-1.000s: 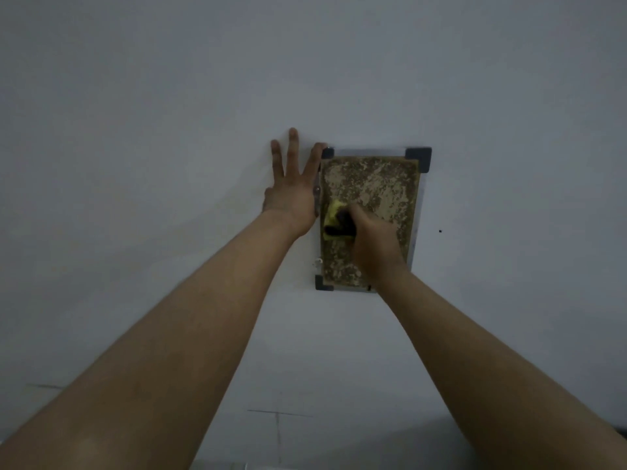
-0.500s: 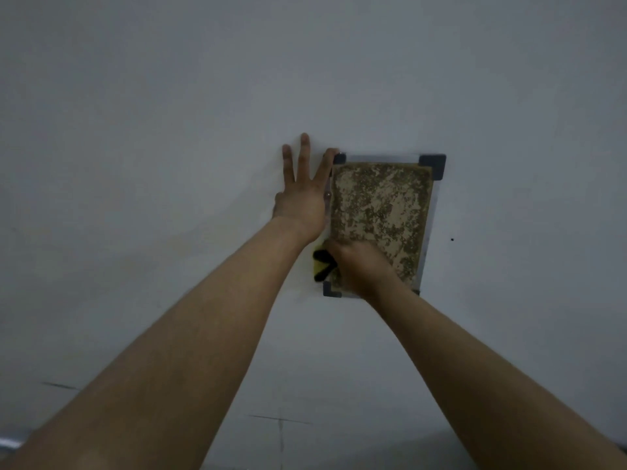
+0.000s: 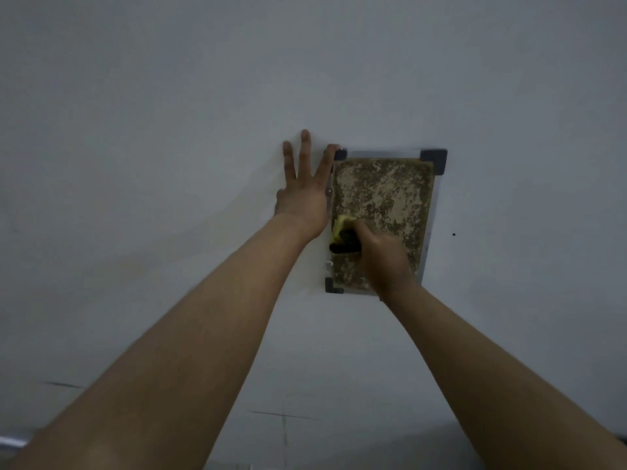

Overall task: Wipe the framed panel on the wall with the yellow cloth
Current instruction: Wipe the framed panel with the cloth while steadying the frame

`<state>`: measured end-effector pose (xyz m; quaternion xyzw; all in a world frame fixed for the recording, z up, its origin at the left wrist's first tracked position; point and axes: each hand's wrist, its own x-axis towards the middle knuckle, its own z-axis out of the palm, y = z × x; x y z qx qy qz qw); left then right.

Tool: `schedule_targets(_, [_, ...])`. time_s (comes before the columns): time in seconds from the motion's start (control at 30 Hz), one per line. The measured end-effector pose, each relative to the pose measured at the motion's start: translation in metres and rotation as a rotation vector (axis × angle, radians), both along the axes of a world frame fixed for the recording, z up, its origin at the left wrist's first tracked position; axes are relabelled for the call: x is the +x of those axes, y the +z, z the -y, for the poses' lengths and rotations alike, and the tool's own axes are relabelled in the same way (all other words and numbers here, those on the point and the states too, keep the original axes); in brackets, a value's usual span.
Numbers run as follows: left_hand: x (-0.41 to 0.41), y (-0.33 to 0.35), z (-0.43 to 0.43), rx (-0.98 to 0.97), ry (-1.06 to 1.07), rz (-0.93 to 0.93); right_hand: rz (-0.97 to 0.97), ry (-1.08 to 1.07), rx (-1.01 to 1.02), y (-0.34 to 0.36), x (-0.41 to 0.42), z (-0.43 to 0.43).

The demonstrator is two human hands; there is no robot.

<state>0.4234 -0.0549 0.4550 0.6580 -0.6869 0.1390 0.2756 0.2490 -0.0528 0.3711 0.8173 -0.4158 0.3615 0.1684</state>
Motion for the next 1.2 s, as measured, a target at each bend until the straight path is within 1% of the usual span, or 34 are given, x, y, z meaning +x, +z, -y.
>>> schedule_targets(0.1, [0.001,0.001,0.0,-0.001,-0.019,-0.007,-0.261,0.087,0.277,-0.011,0.008,-0.002])
schedule_targets(0.13, [0.002,0.001,0.001,-0.004,-0.02,-0.005,-0.28,0.096,0.27,-0.014,0.009,-0.001])
schedule_targets(0.17, [0.001,0.0,0.001,-0.005,-0.018,-0.002,-0.262,0.071,0.206,-0.015,0.009,0.001])
schedule_targets(0.23, [0.001,-0.003,0.002,-0.005,-0.012,-0.002,-0.063,0.002,0.038,-0.011,0.002,0.002])
schedule_targets(0.27, [0.001,-0.003,0.002,-0.008,-0.011,-0.003,0.036,-0.012,0.012,-0.013,-0.003,0.0])
schedule_targets(0.3, [0.002,-0.003,0.003,-0.011,-0.015,-0.002,0.069,-0.01,-0.001,-0.015,-0.005,0.0])
schedule_targets(0.33, [0.002,-0.003,0.003,-0.007,-0.022,-0.001,0.029,0.01,0.041,-0.02,-0.006,-0.001])
schedule_targets(0.4, [0.003,-0.003,0.004,-0.001,-0.036,-0.007,-0.125,0.038,0.182,-0.029,-0.002,-0.003])
schedule_targets(0.43, [0.003,-0.002,0.004,-0.003,-0.033,-0.007,-0.141,0.034,0.219,-0.032,0.0,-0.002])
schedule_targets(0.47, [0.002,-0.002,0.005,-0.004,-0.028,-0.004,-0.081,0.025,0.208,-0.032,0.001,0.0])
schedule_targets(0.5, [0.001,-0.003,0.005,-0.004,-0.022,-0.002,0.024,0.006,0.169,-0.028,0.0,0.001])
schedule_targets(0.57, [0.0,-0.003,0.006,-0.004,-0.006,0.005,0.218,-0.051,0.042,-0.021,-0.009,0.002])
schedule_targets(0.6, [0.0,-0.003,0.005,-0.002,0.0,0.01,0.262,-0.055,0.017,-0.02,-0.015,0.001])
schedule_targets(0.67, [0.001,-0.002,0.004,0.004,-0.003,0.012,0.226,0.017,0.083,-0.023,-0.023,-0.001])
schedule_targets(0.7, [0.0,0.0,0.004,0.01,-0.012,0.005,0.141,0.064,0.164,-0.025,-0.025,-0.002])
schedule_targets(0.73, [0.001,0.0,0.003,0.016,-0.02,-0.003,0.001,0.077,0.225,-0.027,-0.026,-0.003])
schedule_targets(0.77, [0.0,0.001,0.003,0.02,-0.025,-0.008,-0.129,0.06,0.227,-0.028,-0.027,-0.001])
schedule_targets(0.8, [0.0,0.0,0.002,0.021,-0.026,-0.01,-0.181,0.048,0.183,-0.027,-0.028,-0.001])
schedule_targets(0.83, [0.0,0.0,0.002,0.025,-0.028,-0.015,-0.139,0.043,0.121,-0.022,-0.03,0.0])
schedule_targets(0.9, [0.0,-0.001,0.001,0.038,-0.038,-0.028,0.11,-0.006,0.019,-0.014,-0.042,0.002])
schedule_targets(0.93, [0.0,-0.001,0.001,0.044,-0.043,-0.032,0.202,-0.047,-0.007,-0.011,-0.049,0.001])
schedule_targets(0.97, [0.0,-0.001,0.0,0.055,-0.047,-0.031,0.212,-0.065,-0.009,-0.012,-0.053,0.001])
schedule_targets(1.0, [0.001,0.0,0.0,0.066,-0.054,-0.029,0.154,-0.052,0.005,-0.013,-0.054,0.0])
schedule_targets(1.07, [0.002,0.0,-0.002,0.084,-0.076,-0.032,-0.048,-0.004,0.123,-0.018,-0.052,-0.002])
schedule_targets(1.1, [0.002,-0.002,-0.003,0.092,-0.086,-0.033,-0.121,-0.002,0.149,-0.019,-0.053,-0.003])
schedule_targets(1.13, [0.002,-0.005,-0.005,0.099,-0.087,-0.024,-0.129,-0.01,0.113,-0.018,-0.055,-0.002])
schedule_targets(1.17, [0.002,-0.009,-0.006,0.103,-0.081,-0.005,-0.059,-0.028,0.039,-0.016,-0.057,-0.001])
schedule_targets(1.2, [0.003,-0.013,-0.007,0.107,-0.076,0.017,0.09,-0.055,-0.04,-0.012,-0.061,-0.001])
